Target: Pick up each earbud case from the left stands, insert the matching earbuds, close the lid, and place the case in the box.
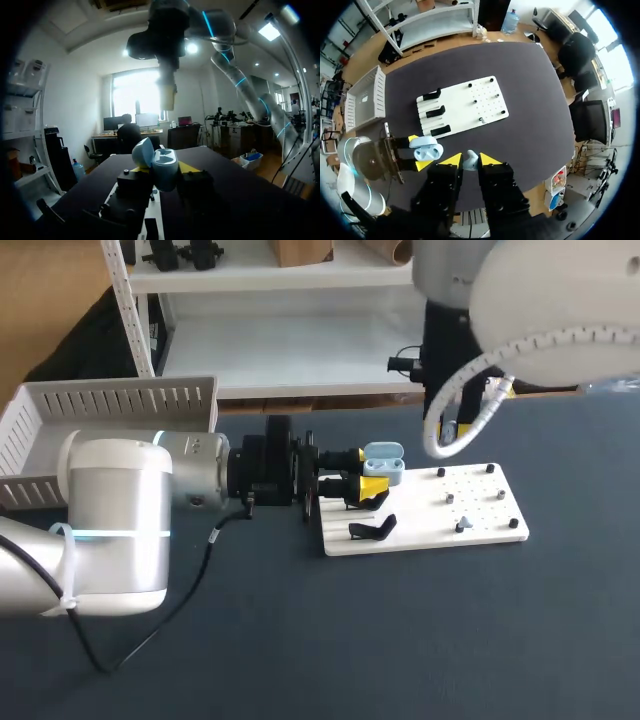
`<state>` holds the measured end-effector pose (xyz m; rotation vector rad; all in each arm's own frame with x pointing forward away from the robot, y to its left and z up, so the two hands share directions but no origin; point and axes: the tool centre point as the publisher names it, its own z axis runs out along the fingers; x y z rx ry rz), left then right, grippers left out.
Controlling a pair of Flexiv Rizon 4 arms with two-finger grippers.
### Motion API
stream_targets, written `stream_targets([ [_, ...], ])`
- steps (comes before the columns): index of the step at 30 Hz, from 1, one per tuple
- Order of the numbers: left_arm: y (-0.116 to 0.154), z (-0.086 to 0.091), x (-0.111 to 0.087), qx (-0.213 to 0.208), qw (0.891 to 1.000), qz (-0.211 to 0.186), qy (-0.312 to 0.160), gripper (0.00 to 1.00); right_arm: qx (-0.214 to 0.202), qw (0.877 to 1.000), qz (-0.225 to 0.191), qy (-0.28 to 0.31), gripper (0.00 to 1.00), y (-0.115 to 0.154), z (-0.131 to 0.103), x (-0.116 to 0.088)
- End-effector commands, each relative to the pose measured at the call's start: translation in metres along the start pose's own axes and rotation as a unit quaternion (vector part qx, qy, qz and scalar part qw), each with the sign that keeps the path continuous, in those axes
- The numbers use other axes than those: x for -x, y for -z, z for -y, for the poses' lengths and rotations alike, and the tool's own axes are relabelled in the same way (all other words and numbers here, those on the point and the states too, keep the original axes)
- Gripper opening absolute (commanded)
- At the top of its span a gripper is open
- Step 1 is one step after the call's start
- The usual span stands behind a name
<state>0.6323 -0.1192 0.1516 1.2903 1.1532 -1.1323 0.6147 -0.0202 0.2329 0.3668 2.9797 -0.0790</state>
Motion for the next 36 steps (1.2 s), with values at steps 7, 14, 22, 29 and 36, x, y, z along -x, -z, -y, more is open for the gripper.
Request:
stream_targets([
  [7, -0.001, 0.001, 0.0, 0.003, 1.0, 0.001, -0.001, 0.0, -0.102, 0.989, 0.064, -0.089, 0.0, 0.0, -0.028, 0.001],
  [14, -0.001, 0.001, 0.0, 0.003, 1.0, 0.001, -0.001, 0.0, -0.092, 0.989, 0.064, -0.094, 0.0, 0.001, -0.029, 0.001],
  [22, -0.001, 0.001, 0.0, 0.003, 1.0, 0.001, -0.001, 0.0, -0.092, 0.989, 0.064, -0.094, 0.0, 0.001, -0.029, 0.001],
  [29, -0.001, 0.001, 0.0, 0.003, 1.0, 0.001, -0.001, 0.0, -0.082, 0.988, 0.062, -0.115, 0.0, 0.005, -0.036, 0.0],
  [36, -0.001, 0.001, 0.0, 0.003, 1.0, 0.001, -0.001, 0.0, -0.075, 0.98, 0.074, -0.166, 0.0, 0.021, -0.046, -0.012],
])
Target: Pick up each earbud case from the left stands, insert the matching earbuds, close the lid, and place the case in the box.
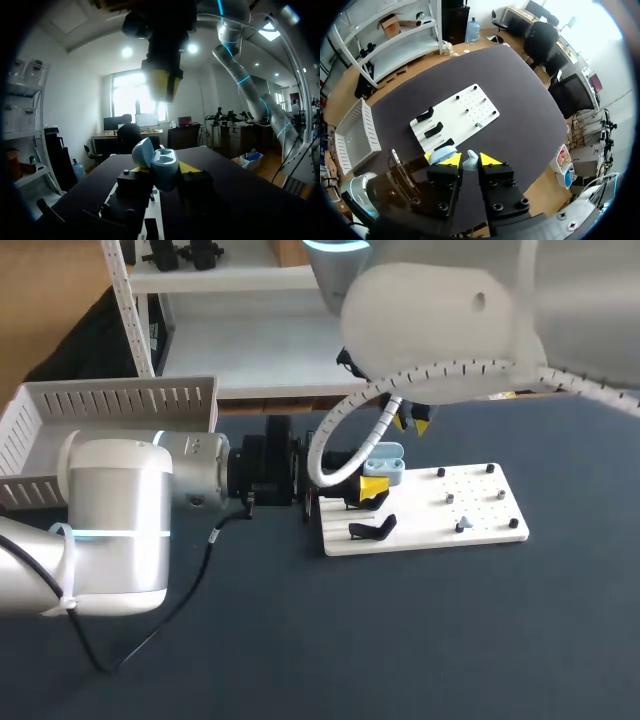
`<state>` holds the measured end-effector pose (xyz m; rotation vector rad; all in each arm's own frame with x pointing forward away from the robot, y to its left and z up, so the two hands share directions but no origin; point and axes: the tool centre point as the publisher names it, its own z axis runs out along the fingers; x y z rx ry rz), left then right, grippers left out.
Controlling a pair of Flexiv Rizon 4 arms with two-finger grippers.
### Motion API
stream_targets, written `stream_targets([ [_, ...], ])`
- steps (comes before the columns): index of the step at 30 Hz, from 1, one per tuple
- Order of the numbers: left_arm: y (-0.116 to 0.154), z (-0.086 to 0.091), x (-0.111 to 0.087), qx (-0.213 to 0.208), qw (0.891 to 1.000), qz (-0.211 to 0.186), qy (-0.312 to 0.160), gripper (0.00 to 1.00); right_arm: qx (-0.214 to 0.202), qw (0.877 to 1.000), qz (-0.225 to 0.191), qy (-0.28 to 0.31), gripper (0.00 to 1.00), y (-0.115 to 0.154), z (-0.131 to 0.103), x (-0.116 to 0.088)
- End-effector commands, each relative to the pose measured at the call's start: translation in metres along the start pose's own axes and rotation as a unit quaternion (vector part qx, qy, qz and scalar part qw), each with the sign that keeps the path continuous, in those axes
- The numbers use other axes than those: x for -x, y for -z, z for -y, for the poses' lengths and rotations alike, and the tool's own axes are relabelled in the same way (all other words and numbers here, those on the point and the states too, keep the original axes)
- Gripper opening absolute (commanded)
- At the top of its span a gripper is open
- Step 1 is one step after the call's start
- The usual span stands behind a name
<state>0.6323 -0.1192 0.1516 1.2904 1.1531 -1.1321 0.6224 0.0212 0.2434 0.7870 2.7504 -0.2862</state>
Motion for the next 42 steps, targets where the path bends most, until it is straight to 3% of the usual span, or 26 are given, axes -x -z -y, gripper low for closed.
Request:
stream_targets([
  [1, -0.001, 0.001, 0.0, 0.003, 1.0, 0.001, -0.001, 0.0, -0.002, 1.0, 0.001, -0.029, 0.0, 0.012, 0.0, -0.012],
  [6, -0.001, 0.001, 0.0, 0.003, 1.0, 0.001, -0.001, 0.0, -0.014, 0.998, -0.022, -0.052, 0.0, 0.011, -0.004, -0.025],
  [15, -0.001, 0.001, 0.0, 0.003, 1.0, 0.001, -0.001, 0.0, -0.017, 0.998, -0.026, -0.05, 0.0, -0.004, -0.016, -0.036],
  [23, -0.001, 0.001, 0.0, 0.003, 1.0, 0.001, -0.001, 0.0, 0.011, 0.998, -0.019, -0.053, 0.0, -0.007, -0.022, -0.035],
  [42, -0.001, 0.001, 0.0, 0.003, 1.0, 0.001, -0.001, 0.0, 0.001, 0.998, -0.034, -0.054, 0.0, -0.023, -0.027, -0.034],
])
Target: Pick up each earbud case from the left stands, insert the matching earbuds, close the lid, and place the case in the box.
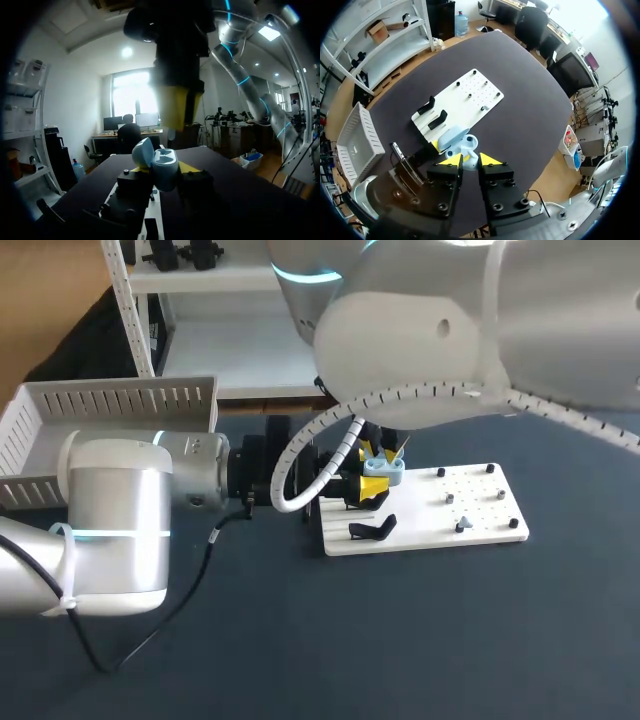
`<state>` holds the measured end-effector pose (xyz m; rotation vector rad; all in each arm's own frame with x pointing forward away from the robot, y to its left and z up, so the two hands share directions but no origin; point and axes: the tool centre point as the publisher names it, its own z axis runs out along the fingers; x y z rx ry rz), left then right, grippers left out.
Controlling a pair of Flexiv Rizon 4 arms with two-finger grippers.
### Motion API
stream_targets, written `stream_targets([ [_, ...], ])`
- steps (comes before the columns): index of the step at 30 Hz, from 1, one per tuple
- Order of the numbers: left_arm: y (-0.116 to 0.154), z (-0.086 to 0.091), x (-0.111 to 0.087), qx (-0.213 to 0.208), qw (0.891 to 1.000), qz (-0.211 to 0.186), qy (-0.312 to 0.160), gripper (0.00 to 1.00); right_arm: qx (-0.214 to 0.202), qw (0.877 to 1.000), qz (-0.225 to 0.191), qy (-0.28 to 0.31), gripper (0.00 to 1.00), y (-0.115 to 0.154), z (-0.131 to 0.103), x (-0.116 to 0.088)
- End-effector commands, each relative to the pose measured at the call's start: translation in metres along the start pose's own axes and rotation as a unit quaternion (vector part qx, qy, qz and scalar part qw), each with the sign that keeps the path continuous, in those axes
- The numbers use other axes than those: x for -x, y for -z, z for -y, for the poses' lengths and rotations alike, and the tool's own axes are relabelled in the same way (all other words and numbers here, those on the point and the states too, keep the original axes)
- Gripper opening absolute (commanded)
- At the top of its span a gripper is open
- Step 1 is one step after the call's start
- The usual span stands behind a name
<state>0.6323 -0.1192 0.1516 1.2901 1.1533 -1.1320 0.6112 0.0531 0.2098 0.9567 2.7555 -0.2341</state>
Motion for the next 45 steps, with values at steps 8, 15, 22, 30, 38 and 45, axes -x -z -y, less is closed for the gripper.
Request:
stream_targets([
  [8, -0.001, 0.001, 0.0, 0.003, 1.0, 0.001, -0.001, 0.0, -0.005, 1.0, -0.005, 0.0, 0.0, -0.008, -0.003, 0.002],
  [15, -0.001, 0.001, 0.0, 0.003, 1.0, 0.001, -0.001, 0.0, -0.006, 1.0, -0.009, 0.001, 0.0, -0.012, -0.004, 0.003],
  [22, -0.001, 0.001, 0.0, 0.003, 1.0, 0.001, -0.001, 0.0, -0.006, 1.0, -0.01, 0.0, 0.0, -0.016, -0.004, 0.005],
  [30, -0.001, 0.001, 0.0, 0.003, 1.0, 0.001, -0.001, 0.0, -0.008, 1.0, -0.012, -0.002, 0.0, -0.02, -0.005, 0.008],
  [38, -0.001, 0.001, 0.0, 0.003, 1.0, 0.001, -0.001, 0.0, -0.011, 1.0, -0.01, -0.004, 0.0, -0.023, -0.005, 0.01],
  [45, -0.001, 0.001, 0.0, 0.003, 1.0, 0.001, -0.001, 0.0, -0.018, 1.0, -0.011, -0.002, 0.0, -0.026, -0.005, 0.009],
])
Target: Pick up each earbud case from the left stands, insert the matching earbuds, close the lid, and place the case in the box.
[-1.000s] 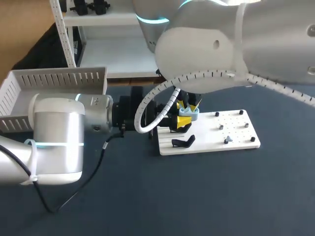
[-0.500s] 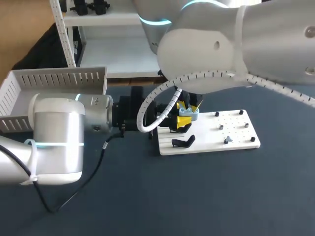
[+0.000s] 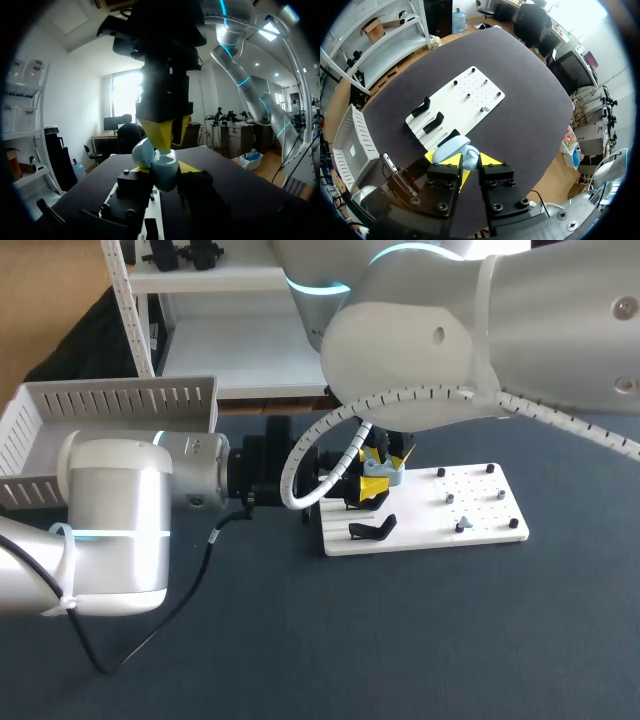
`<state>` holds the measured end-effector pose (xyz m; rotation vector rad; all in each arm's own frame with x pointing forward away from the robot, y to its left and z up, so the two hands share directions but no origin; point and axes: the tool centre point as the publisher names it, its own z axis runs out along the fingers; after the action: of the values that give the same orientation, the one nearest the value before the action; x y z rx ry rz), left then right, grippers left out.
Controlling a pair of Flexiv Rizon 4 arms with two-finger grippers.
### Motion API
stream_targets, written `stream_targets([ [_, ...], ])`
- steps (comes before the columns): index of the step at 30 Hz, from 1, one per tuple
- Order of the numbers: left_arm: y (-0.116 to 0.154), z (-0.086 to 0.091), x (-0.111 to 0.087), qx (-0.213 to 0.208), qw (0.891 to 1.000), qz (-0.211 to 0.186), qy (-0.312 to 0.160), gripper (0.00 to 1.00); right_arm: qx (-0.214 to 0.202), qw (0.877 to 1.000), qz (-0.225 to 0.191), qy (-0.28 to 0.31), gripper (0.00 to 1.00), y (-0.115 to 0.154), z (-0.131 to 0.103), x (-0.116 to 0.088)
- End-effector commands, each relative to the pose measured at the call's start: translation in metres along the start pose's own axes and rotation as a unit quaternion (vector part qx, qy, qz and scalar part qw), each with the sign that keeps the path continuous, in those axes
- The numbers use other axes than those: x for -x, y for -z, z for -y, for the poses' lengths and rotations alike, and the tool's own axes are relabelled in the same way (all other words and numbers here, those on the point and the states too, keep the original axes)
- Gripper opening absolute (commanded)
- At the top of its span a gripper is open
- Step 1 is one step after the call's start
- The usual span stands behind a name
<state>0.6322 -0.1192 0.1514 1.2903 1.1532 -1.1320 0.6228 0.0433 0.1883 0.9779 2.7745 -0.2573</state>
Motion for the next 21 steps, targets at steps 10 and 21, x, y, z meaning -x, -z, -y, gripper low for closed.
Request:
stream_targets([
  [10, -0.001, 0.001, 0.0, 0.003, 1.0, 0.001, -0.001, 0.0, -0.004, 1.0, 0.001, -0.001, 0.33, 0.005, -0.002, -0.002],
  [21, -0.001, 0.001, 0.0, 0.003, 1.0, 0.001, -0.001, 0.0, 0.078, 0.997, 0.008, 0.004, 0.35, 0.04, 0.045, 0.014],
])
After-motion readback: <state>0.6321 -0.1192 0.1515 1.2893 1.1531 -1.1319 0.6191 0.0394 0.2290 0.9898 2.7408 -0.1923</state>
